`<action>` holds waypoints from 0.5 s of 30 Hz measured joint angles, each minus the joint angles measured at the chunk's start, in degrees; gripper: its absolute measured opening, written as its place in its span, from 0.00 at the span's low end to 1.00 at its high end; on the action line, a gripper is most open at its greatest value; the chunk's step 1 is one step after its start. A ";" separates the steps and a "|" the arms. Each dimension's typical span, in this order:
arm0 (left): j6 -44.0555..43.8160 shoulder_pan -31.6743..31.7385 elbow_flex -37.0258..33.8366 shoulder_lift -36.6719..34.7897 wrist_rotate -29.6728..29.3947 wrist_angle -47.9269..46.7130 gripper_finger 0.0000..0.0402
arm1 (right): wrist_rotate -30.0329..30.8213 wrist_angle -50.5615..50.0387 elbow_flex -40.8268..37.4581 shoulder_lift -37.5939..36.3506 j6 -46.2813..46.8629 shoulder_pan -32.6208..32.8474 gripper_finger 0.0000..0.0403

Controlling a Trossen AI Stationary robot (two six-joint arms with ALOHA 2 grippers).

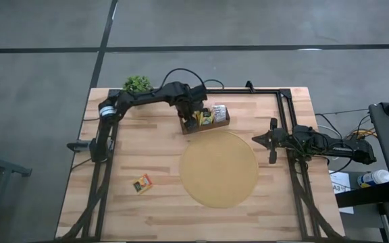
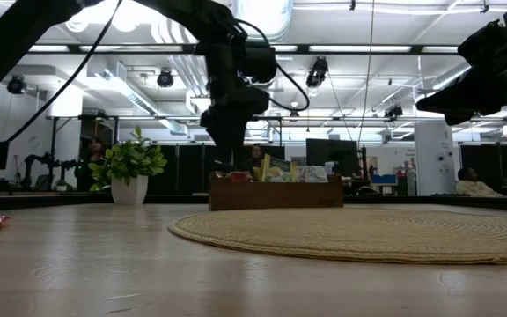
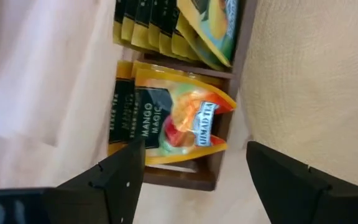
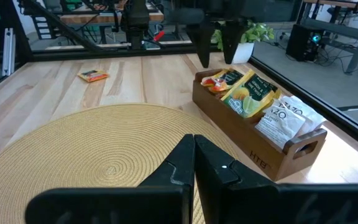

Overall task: Pick & Place Tea
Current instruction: Put the orange tea bag into the left section of the wooden organizer

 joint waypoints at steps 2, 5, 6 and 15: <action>-1.21 0.82 -0.02 0.00 2.79 -0.01 0.68 | 0.00 -0.01 0.01 0.00 0.00 0.02 0.02; -1.61 1.27 -0.05 0.00 3.26 0.04 0.68 | 0.00 0.00 0.01 0.00 0.00 0.00 0.02; -1.62 1.31 -0.05 0.00 3.14 0.18 0.68 | 0.00 0.00 0.00 0.00 0.00 0.00 0.02; -2.16 1.35 -1.13 0.08 -5.48 3.60 0.68 | 0.00 0.00 -0.01 0.00 0.00 0.01 0.02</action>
